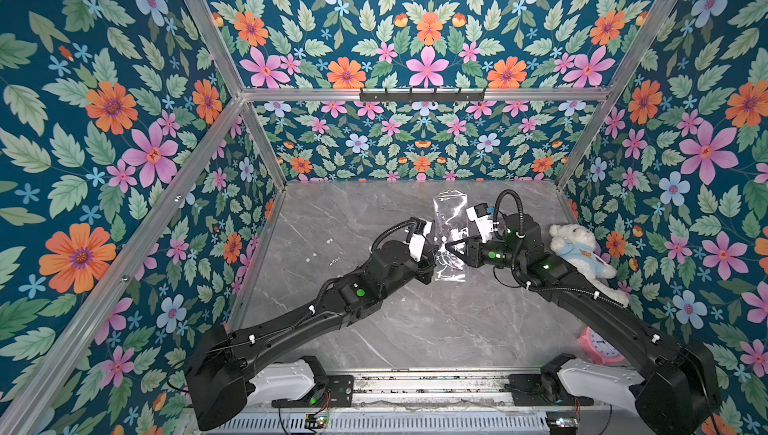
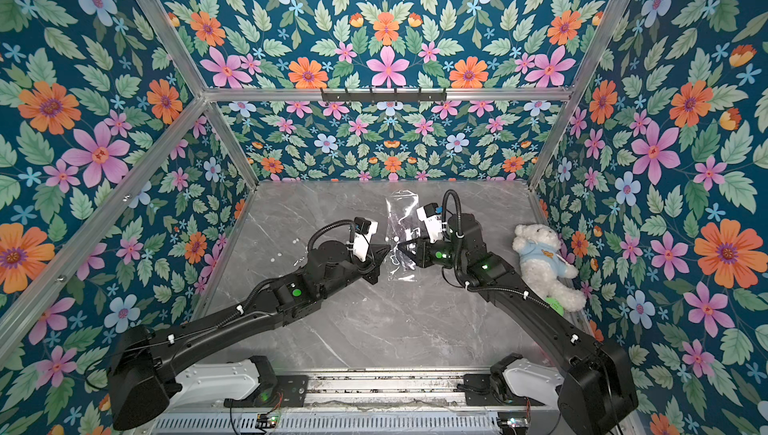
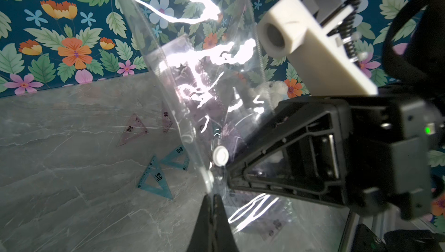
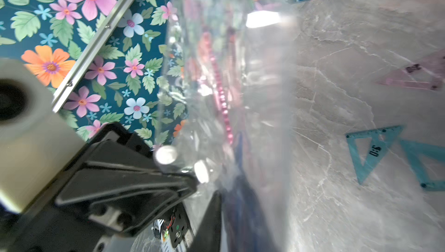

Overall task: Open the ruler set and take out the ruler
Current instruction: Open the ruler set bag, then take out the ruler from the ruler set bag.

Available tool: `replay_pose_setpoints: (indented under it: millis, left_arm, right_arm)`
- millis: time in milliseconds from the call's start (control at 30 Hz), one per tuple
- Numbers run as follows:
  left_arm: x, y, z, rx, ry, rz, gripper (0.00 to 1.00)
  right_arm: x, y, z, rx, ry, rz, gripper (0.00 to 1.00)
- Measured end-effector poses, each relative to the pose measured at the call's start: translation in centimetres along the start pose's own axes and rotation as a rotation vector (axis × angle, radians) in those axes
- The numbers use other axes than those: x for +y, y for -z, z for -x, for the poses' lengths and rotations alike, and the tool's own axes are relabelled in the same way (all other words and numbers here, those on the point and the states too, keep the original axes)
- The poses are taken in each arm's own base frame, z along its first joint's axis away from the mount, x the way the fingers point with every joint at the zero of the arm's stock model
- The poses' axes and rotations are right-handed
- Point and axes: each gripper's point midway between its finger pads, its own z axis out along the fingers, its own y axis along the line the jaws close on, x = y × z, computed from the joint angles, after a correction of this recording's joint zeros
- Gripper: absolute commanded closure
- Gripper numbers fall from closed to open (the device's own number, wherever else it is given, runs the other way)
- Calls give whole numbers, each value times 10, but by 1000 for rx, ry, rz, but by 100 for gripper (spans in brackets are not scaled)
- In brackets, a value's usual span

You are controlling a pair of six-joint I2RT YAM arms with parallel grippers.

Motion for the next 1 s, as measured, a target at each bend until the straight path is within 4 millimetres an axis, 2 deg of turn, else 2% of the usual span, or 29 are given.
replay_pose_setpoints:
  millis: [267, 467, 633, 767, 933, 1000]
  left_arm:
    - [-5, 5, 14, -31, 4, -14, 100]
    - [-8, 12, 25, -52, -3, -23, 100]
    - [-3, 9, 25, -32, -8, 6, 100]
    - [5, 2, 19, -12, -9, 37, 100]
    - [14, -9, 10, 16, -9, 69, 100]
    - [14, -13, 8, 23, -7, 70, 100]
  right_arm:
    - [-11, 4, 7, -33, 0, -79, 48]
    - [-22, 21, 6, -46, 17, -184, 48]
    - [-17, 38, 12, -73, 56, -243, 59]
    - [0, 41, 16, -80, 84, -236, 76]
    - [18, 28, 14, -62, 76, -200, 89]
    - [19, 20, 15, -57, 64, -196, 92]
